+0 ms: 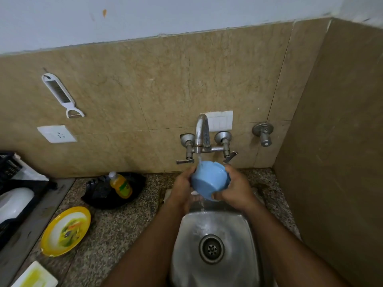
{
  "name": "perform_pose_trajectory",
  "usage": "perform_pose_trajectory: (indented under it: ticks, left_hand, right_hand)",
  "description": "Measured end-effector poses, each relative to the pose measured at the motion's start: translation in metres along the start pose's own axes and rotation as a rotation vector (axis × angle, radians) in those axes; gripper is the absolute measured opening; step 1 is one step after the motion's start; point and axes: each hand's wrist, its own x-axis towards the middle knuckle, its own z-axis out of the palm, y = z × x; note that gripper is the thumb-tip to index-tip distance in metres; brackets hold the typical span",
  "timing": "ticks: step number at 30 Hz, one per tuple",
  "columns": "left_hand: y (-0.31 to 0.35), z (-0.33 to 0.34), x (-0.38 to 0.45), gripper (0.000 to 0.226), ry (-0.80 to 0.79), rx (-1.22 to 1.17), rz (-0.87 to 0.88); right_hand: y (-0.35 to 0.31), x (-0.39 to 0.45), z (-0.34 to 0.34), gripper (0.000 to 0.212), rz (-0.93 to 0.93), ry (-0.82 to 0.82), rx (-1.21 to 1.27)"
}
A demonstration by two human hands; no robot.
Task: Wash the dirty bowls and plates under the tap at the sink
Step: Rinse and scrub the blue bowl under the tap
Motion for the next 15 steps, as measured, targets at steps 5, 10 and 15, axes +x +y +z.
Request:
perform_pose_trajectory:
  ticks: [5, 10, 15]
  left_hand:
    - [-0.001, -0.009, -0.001, 0.057, 0.007, -0.109, -0.222]
    - [-0.008, -0.018, -0.001, 0.033, 0.149, -0.048, -0.234]
    - [-0.012, -0.031, -0.009, 0.036, 0.17, 0.098, -0.026]
  right_hand:
    - [-0.005, -0.005, -0.002, 0.057, -0.48, -0.135, -0.623]
    - [-0.011, -0.007, -0.006, 0.068, -0.37, -0.226, -0.366]
    - [-0.017, 0.013, -0.019, 0.053, 0.373, -0.029, 0.459]
